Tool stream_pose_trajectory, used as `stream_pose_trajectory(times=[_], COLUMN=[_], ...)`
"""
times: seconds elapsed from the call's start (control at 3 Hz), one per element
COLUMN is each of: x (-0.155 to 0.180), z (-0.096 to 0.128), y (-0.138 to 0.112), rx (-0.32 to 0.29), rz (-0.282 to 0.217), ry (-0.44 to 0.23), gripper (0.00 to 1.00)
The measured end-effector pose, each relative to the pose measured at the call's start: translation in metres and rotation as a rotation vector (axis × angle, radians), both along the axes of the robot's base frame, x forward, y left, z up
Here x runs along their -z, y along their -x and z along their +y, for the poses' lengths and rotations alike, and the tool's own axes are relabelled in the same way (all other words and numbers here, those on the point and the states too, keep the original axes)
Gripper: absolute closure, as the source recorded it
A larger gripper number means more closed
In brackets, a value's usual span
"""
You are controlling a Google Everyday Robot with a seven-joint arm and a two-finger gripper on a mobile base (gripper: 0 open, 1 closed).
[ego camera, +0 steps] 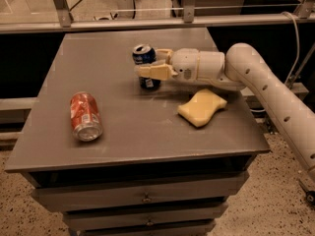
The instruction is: Place pepsi can upright
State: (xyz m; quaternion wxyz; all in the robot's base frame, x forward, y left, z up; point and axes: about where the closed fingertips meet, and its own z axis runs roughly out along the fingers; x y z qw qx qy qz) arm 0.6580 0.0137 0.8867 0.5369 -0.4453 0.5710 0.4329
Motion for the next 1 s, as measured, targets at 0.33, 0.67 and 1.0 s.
stream_pose_trajectory(times=[0.33, 0.67, 1.0], x=[0.0, 0.002, -0.008], z=[0.0, -0.03, -0.074], y=[0.0, 0.007, 0.014], rx=[0.0, 0.027, 0.074], rz=[0.0, 0.015, 0.017], ry=[0.0, 0.051, 0.111], gripper=[0.06, 0.0, 0.0])
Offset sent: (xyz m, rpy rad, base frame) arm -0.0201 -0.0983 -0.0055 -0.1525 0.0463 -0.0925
